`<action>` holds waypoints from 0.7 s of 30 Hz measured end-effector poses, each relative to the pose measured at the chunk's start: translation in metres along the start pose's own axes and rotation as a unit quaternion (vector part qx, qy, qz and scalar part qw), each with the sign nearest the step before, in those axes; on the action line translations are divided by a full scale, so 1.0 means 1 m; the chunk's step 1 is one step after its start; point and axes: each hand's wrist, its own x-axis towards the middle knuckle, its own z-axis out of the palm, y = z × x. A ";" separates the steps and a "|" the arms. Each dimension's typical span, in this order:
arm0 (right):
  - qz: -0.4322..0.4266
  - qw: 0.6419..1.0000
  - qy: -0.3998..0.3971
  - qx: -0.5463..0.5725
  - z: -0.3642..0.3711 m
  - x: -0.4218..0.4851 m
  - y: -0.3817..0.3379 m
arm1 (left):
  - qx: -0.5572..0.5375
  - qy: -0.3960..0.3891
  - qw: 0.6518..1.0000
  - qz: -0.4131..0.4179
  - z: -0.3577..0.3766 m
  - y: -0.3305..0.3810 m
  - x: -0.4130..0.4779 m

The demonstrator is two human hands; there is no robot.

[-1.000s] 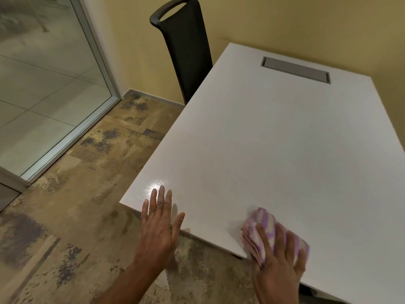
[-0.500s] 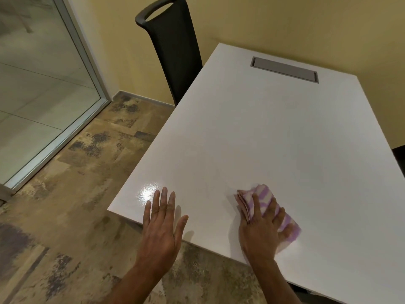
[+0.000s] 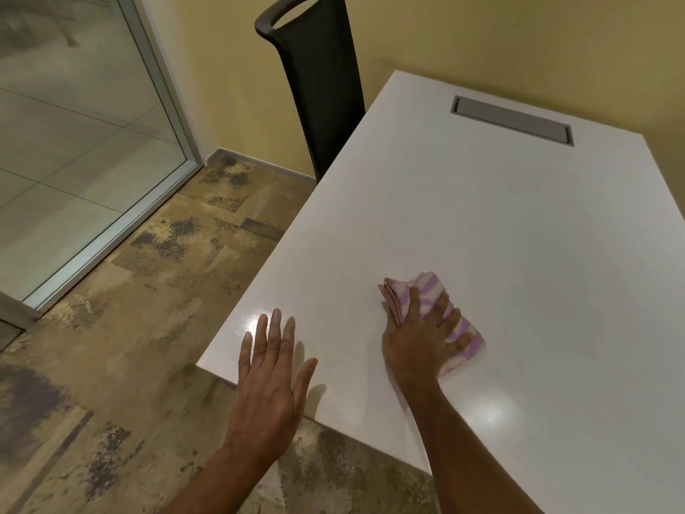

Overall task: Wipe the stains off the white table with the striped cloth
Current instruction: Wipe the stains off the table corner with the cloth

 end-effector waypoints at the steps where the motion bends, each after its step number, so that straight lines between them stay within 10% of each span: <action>1: -0.005 1.000 -0.003 0.000 0.001 0.004 -0.006 | 0.000 0.002 1.000 -0.001 0.000 -0.002 0.002; 21: -0.165 0.985 -0.013 -0.044 0.031 0.058 -0.137 | -0.032 0.017 0.998 -0.058 -0.023 -0.050 0.024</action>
